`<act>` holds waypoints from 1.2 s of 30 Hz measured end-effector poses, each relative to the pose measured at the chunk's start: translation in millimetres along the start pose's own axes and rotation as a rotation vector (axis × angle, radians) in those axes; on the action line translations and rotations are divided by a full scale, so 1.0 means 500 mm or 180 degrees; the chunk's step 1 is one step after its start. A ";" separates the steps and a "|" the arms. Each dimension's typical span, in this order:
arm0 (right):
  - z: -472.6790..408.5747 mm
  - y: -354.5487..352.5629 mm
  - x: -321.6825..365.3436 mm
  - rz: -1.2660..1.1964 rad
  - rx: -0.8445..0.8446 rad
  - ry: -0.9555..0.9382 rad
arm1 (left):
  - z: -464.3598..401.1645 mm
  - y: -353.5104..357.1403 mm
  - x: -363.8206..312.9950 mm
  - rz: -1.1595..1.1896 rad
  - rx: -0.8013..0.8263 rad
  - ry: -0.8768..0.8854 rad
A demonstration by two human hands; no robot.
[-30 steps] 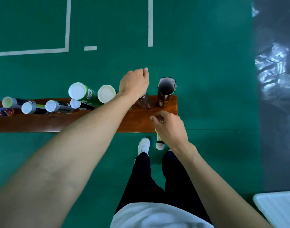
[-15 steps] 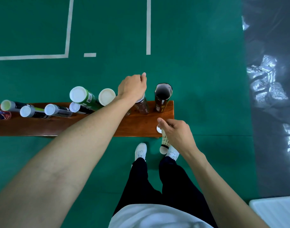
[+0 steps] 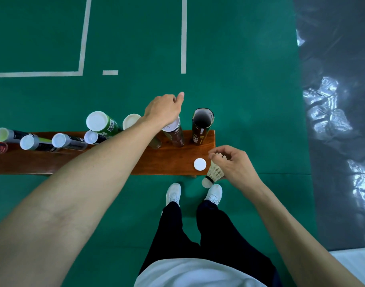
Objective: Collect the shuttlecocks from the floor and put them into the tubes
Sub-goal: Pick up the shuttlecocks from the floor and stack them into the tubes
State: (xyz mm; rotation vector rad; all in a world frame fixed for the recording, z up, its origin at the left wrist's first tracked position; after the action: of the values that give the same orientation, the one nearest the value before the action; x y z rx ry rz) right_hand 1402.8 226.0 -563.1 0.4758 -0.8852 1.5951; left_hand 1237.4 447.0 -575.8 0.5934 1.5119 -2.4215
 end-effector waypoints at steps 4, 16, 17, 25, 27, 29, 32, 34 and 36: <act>0.003 -0.067 0.041 -0.0188 -0.0610 -0.0384 | 0.011 -0.051 -0.032 0.0432 0.0141 0.0066; -0.086 -0.064 0.261 0.1422 -0.1663 -0.2272 | 0.200 -0.142 -0.060 0.2370 -0.0655 0.0053; -0.099 -0.048 0.259 0.1557 -0.1590 -0.2343 | 0.212 -0.132 -0.055 0.2437 -0.0626 0.0001; -0.157 0.019 0.202 0.2229 -0.1255 -0.2548 | 0.256 -0.102 -0.045 0.2324 -0.0461 -0.0076; -0.161 0.034 0.190 0.2322 -0.1193 -0.2533 | 0.263 -0.106 -0.047 0.2304 -0.0445 -0.0058; -0.168 0.054 0.178 0.2506 -0.1037 -0.2453 | 0.268 -0.110 -0.047 0.2271 -0.0454 -0.0046; -0.187 0.074 0.150 0.2977 -0.0905 -0.2107 | 0.275 -0.113 -0.042 0.2224 -0.0443 -0.0030; -0.194 0.080 0.139 0.3163 -0.0941 -0.2032 | 0.280 -0.114 -0.039 0.2176 -0.0414 -0.0007; -0.193 0.087 0.131 0.3286 -0.0987 -0.2011 | 0.285 -0.116 -0.038 0.2147 -0.0369 0.0021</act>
State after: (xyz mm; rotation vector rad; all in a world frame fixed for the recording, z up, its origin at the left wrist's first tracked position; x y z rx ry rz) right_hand 1362.4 341.0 -588.4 0.2997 -2.0545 2.1867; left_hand 1200.4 344.4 -465.5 0.9083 1.1843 -1.8061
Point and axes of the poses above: each hand's wrist, its own z-axis away from the middle knuckle, its own y-axis out of the palm, x = y × z, the point moved 9 cm from there along -z, towards the middle knuckle, and after that the axes turned 8 degrees about z, right-handed, at the moved point
